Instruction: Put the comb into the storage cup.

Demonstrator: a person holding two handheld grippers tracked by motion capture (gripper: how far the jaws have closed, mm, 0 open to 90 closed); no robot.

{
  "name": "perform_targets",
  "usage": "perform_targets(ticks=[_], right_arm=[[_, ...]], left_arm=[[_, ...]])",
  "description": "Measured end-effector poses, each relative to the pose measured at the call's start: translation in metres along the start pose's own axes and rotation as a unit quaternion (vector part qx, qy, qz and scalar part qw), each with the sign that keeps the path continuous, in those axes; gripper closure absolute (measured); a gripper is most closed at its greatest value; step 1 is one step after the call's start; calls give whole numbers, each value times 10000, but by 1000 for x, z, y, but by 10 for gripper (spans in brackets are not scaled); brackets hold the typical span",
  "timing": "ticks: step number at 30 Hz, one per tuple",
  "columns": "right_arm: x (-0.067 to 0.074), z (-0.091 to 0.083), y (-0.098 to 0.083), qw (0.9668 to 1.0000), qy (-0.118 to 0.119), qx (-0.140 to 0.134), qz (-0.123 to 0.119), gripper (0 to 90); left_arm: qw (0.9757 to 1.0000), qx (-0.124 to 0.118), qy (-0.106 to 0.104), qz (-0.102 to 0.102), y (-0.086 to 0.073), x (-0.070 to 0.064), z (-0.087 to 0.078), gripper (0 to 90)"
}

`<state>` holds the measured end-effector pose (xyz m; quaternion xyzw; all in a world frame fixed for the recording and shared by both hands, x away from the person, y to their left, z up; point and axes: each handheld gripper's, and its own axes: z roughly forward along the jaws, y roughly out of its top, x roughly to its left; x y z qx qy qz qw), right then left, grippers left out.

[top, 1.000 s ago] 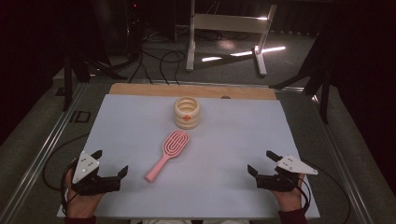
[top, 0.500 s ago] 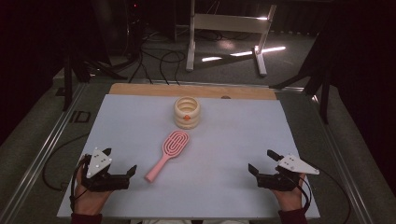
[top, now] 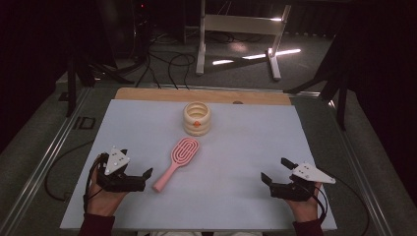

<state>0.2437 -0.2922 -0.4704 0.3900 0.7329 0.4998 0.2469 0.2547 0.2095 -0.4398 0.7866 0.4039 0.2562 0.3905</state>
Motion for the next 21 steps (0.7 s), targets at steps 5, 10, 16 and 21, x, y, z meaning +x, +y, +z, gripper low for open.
perform_targets(ticks=[5,10,16,21], right_arm=[[0,0,0,10000,13,9,7,77],[1,1,0,10000,23,16,7,77],[1,1,0,10000,26,24,12,77],[1,1,0,10000,29,45,-5,77]], left_arm=[[10000,76,-18,-2,3,0,5,2],[9998,217,-33,31,6,-2,13,2],[9994,322,-76,39,7,-3,21,2],[9991,396,-113,29,7,-4,27,2]])
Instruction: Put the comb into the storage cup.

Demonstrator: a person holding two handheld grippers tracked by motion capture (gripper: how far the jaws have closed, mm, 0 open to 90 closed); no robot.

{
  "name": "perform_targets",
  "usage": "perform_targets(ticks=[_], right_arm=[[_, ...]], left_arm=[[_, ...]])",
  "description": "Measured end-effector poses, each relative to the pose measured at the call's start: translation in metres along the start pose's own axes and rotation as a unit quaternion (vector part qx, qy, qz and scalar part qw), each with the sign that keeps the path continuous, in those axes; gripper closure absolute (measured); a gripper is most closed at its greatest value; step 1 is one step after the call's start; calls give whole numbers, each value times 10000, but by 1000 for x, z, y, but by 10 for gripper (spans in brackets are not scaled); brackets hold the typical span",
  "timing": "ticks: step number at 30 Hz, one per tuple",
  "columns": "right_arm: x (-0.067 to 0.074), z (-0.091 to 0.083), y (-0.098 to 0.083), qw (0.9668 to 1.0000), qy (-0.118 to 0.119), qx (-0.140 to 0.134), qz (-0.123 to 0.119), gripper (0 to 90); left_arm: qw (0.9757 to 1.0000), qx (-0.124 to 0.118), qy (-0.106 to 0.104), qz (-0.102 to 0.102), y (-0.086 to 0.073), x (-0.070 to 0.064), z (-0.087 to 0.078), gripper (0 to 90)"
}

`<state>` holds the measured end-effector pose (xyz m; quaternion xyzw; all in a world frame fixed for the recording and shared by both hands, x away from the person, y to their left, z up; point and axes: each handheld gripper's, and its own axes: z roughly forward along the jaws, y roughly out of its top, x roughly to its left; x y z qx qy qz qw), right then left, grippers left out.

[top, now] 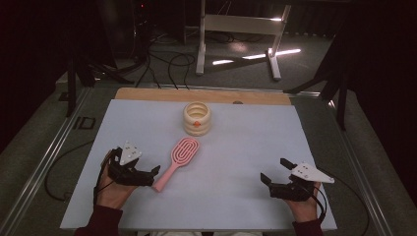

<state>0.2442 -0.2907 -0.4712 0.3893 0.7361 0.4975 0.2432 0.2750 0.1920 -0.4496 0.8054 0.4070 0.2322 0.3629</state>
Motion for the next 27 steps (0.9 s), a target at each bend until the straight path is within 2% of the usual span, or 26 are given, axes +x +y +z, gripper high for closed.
perform_targets(ticks=[17,27], right_arm=[[1,1,0,10000,14,23,6,77],[1,1,0,10000,15,25,5,77]], left_arm=[[9997,211,-108,81,7,-6,19,2],[9988,439,-175,120,10,-7,33,2]])
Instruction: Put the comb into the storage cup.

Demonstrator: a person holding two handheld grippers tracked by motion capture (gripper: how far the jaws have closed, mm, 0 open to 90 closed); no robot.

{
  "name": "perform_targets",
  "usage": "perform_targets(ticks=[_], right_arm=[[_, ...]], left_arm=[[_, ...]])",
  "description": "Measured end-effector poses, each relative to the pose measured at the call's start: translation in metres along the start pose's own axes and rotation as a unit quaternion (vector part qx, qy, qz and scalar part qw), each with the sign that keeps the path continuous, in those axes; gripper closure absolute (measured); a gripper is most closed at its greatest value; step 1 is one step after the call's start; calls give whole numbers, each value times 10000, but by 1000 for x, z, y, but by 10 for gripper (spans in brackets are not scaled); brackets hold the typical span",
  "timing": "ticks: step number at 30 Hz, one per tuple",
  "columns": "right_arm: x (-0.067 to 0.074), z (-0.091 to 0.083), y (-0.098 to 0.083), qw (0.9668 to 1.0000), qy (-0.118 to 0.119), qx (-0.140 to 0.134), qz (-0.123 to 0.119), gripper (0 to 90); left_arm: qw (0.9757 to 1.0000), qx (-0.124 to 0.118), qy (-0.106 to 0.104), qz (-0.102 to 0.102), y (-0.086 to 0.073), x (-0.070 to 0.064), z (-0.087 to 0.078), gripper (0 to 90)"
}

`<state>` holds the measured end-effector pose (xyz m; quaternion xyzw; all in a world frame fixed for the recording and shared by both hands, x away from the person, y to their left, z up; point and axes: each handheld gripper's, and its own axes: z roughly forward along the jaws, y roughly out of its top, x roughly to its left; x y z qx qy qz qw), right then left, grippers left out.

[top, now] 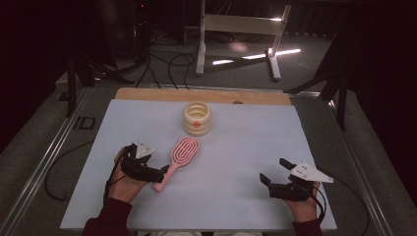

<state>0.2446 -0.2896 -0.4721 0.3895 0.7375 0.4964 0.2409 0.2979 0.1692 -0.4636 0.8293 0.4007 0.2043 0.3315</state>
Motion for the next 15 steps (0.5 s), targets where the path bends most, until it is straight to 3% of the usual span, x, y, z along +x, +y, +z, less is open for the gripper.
perform_targets(ticks=[15], right_arm=[[0,1,-1,10000,5,30,17,77]], left_arm=[[9994,326,-96,68,8,-3,17,2]])
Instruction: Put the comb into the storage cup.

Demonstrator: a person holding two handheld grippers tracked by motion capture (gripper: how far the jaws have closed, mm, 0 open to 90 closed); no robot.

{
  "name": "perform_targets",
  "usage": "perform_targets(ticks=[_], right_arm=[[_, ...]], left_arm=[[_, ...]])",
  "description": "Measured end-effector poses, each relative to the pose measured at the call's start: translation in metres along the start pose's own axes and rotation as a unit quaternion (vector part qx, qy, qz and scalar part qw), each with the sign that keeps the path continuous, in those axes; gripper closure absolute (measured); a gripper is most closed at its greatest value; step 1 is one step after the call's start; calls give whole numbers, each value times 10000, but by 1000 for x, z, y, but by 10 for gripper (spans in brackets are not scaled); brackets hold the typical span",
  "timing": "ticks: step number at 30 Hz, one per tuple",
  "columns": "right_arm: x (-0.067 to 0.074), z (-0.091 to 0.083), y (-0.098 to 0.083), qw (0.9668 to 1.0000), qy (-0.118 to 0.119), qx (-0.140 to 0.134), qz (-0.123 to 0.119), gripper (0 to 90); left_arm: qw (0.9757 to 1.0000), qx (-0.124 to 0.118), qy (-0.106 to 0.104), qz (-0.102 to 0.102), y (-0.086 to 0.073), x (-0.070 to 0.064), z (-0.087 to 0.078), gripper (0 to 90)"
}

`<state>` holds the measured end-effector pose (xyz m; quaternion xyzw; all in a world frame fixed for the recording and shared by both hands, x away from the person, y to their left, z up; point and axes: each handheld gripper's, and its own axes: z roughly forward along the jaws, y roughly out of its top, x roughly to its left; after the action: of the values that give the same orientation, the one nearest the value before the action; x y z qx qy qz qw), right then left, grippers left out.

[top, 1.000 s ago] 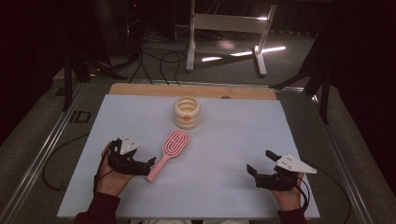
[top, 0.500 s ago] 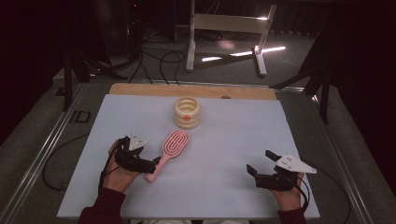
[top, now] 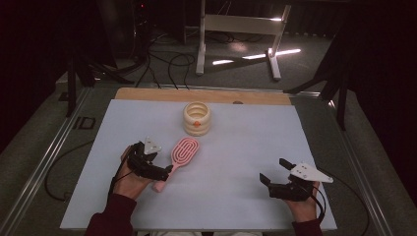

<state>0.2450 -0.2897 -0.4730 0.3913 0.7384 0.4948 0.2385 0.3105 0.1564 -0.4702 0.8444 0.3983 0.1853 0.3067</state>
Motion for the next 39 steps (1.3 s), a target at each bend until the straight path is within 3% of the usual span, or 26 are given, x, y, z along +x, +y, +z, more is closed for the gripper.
perform_targets(ticks=[18,24,39], right_arm=[[0,0,0,10000,21,12,3,77],[0,0,0,10000,21,13,4,77],[-1,0,-1,10000,22,14,13,77]], left_arm=[[9994,328,-117,2,12,-4,17,2],[9983,573,-107,-19,17,-7,24,3],[9967,795,-127,-34,18,-12,37,5]])
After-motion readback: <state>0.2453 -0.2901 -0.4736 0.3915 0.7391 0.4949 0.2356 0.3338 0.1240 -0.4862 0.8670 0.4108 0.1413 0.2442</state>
